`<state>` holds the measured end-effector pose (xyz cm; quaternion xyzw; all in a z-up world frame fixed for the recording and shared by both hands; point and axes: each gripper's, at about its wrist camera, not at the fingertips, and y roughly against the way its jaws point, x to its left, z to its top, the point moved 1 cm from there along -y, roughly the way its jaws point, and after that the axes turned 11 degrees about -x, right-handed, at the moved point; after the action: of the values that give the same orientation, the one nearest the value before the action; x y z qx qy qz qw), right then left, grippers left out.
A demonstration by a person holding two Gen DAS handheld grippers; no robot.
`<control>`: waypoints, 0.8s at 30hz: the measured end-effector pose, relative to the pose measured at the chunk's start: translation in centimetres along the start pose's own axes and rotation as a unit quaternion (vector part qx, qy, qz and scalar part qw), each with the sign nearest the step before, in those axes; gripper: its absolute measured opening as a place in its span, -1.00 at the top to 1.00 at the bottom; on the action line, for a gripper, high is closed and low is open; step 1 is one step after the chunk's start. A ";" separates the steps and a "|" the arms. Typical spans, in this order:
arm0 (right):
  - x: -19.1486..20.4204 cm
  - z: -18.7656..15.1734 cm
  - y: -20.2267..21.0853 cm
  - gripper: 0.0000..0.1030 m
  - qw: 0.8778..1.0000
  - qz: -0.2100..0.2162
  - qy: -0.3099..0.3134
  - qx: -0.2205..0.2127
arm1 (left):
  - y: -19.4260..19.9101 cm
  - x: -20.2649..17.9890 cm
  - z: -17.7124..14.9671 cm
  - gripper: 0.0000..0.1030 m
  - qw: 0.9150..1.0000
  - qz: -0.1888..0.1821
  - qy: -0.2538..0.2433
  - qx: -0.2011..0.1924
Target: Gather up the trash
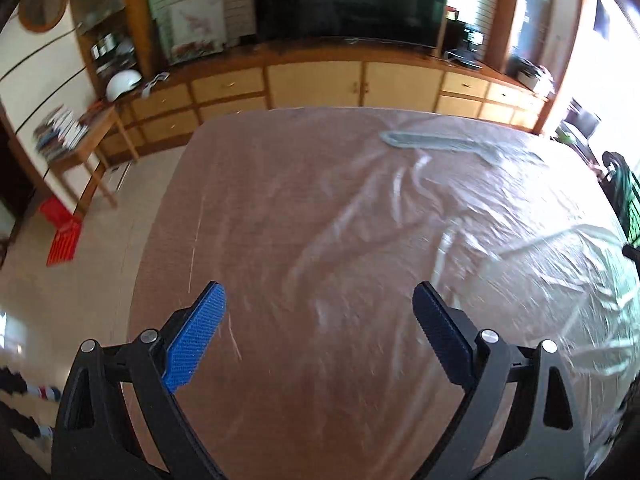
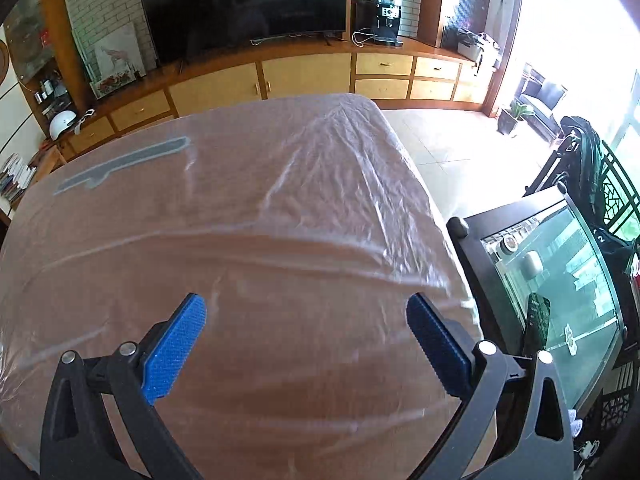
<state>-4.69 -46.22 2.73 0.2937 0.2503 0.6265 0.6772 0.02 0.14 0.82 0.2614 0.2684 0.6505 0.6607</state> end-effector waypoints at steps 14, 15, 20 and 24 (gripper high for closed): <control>-0.7 0.4 -3.1 -0.93 1.000 -0.014 0.005 -0.019 | -4.0 2.2 0.3 -0.92 0.999 0.035 0.031 0.008; -0.7 0.3 -3.1 -0.93 1.000 -0.016 0.004 -0.022 | -4.0 2.2 0.2 -0.96 0.999 0.035 0.030 0.004; -0.5 0.5 -3.0 -0.93 1.000 -0.017 0.003 -0.021 | -3.9 2.4 -0.1 -0.97 0.999 0.032 0.030 -0.005; -0.5 0.4 -3.0 -0.93 1.000 -0.017 0.003 -0.022 | -3.9 2.4 -0.1 -0.97 0.999 0.032 0.030 -0.005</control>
<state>-2.32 -46.85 0.91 0.2728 0.2436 0.6211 0.6931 2.78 2.50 -1.94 0.2469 0.2765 0.6799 0.6327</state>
